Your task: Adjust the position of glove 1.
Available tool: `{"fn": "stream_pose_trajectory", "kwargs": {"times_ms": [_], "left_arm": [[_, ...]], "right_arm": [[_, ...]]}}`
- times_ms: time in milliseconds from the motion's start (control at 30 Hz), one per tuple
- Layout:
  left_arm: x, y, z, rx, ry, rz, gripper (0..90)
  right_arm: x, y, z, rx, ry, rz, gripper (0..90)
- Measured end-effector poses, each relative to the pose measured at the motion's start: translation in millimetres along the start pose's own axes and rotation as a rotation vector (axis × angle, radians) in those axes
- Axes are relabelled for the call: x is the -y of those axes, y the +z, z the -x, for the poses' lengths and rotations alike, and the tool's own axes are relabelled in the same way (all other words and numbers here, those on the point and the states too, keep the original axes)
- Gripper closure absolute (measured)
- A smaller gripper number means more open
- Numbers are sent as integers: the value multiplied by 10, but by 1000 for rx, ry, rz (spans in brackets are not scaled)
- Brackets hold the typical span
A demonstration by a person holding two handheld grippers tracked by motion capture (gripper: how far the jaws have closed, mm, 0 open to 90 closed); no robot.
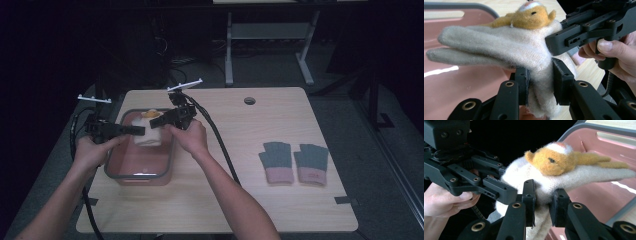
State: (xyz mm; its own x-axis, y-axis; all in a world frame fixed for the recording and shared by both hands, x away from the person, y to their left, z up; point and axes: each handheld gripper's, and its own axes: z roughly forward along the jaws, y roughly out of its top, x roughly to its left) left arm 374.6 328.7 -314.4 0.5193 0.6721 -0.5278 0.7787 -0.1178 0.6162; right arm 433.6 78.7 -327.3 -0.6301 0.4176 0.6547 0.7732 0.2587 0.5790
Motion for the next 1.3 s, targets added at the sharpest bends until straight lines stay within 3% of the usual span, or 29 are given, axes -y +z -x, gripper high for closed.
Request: {"fn": "stream_pose_trajectory", "kwargs": {"times_ms": [233,567,967,1300], "left_arm": [[55,42,-139,-9,-32,-29,689],[188,197,-341,-26,-66,-94,689],[330,338,-443,-66,-123,-205,688],[402,433,-472,-78,-155,-246,689]], "right_arm": [[26,158,75,2,20,-19,763],[170,399,291,-5,72,-48,763],[358,603,413,19,108,-118,753],[416,637,407,71,99,-168,734]]}}
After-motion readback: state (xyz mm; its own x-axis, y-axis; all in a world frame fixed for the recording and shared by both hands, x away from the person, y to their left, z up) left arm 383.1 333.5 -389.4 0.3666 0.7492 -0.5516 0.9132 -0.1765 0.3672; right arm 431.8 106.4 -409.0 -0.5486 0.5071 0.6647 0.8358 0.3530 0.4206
